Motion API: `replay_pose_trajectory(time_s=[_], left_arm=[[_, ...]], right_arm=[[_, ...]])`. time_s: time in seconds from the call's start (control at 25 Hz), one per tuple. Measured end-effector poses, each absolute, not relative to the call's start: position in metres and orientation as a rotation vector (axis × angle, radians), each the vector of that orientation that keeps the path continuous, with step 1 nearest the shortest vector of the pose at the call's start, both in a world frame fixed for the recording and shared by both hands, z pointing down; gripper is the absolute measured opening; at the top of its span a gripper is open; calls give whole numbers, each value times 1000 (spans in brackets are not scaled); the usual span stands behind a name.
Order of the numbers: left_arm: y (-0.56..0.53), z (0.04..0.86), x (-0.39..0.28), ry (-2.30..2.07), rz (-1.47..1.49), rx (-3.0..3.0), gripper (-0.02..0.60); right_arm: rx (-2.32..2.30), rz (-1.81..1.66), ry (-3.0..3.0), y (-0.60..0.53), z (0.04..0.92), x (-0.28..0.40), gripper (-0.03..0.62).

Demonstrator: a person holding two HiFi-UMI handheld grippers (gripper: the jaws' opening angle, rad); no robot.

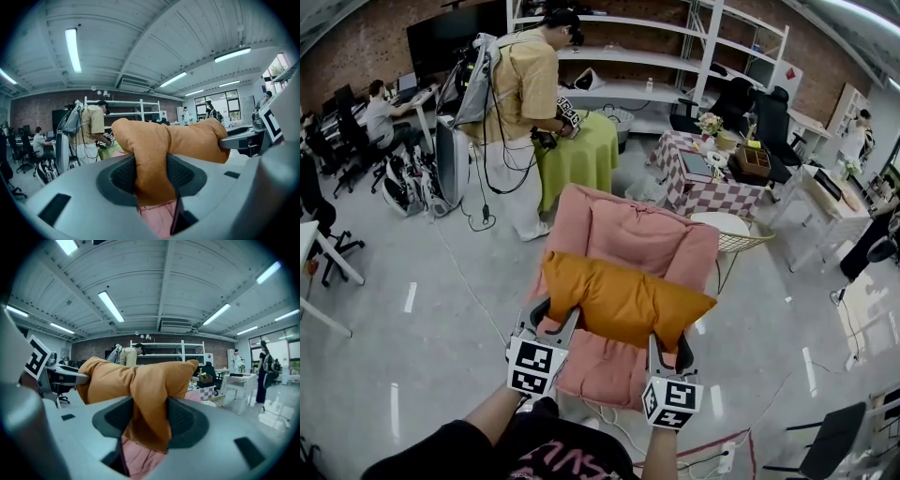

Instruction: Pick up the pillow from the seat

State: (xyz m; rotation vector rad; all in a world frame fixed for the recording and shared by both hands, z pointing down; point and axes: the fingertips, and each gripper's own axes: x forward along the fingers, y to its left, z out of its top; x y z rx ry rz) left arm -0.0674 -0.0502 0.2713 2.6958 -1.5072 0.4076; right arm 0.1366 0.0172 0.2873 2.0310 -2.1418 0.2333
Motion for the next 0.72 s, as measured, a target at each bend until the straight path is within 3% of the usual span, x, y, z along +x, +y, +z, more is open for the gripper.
replay_pose_trajectory(time_s=[0.72], left_arm=[[-45, 276, -69, -1512, 401, 2699, 181]], right_arm=[[2039, 239, -2135, 23, 293, 134, 238]])
